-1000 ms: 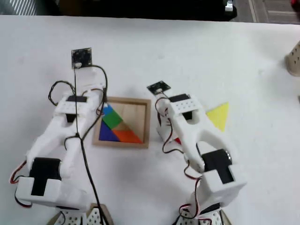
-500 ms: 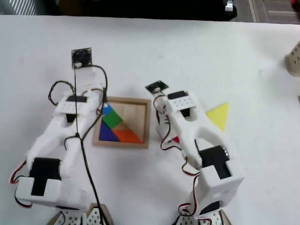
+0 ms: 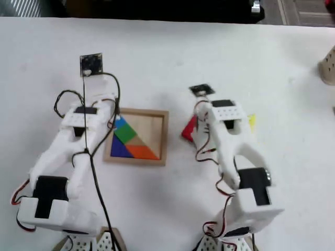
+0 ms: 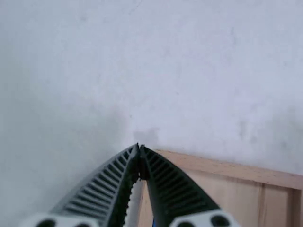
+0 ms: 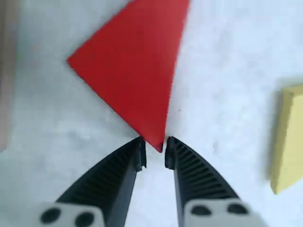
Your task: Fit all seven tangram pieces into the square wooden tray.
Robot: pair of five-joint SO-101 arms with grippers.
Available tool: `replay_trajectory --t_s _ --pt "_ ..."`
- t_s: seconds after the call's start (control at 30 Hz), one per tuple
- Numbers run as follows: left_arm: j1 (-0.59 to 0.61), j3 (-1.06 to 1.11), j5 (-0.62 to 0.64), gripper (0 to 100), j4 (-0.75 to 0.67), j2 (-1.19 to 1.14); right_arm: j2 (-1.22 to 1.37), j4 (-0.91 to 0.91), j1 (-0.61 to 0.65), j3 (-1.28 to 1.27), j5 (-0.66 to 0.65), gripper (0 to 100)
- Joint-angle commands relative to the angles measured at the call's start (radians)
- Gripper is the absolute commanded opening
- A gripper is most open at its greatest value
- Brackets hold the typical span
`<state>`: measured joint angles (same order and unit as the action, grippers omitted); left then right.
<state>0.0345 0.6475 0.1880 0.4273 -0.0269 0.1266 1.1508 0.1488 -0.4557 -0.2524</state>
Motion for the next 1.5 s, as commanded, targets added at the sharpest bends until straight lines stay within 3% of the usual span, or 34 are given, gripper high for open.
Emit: replay_trajectory --t_s 0.0,0.1,0.3,0.37,0.67,0.9,1.13,1.47 --pt "0.008 -0.049 -0.012 2 -0.011 0.01 -0.124 -0.018 -0.024 -0.015 0.023 7.4" --pt "0.008 -0.049 -0.012 2 -0.011 0.01 -0.188 -0.008 0.007 -0.021 0.084 10.2" --pt "0.008 -0.049 -0.012 2 -0.012 0.008 -0.225 0.001 0.136 -0.003 0.114 35.4" --pt "0.008 -0.049 -0.012 2 -0.012 0.008 -0.214 -0.018 0.183 0.003 0.114 39.6" --pt "0.008 -0.051 -0.012 2 -0.012 0.008 -0.05 -0.117 0.225 0.086 0.25 39.7" --pt "0.007 -0.051 -0.012 2 -0.015 0.005 0.041 -0.122 0.228 0.152 0.247 39.6" --pt "0.007 -0.051 -0.012 2 -0.017 0.005 0.133 -0.116 0.226 0.239 0.249 29.6" --pt "0.007 -0.051 -0.012 2 -0.014 0.004 0.147 -0.122 0.209 0.242 0.255 34.4"
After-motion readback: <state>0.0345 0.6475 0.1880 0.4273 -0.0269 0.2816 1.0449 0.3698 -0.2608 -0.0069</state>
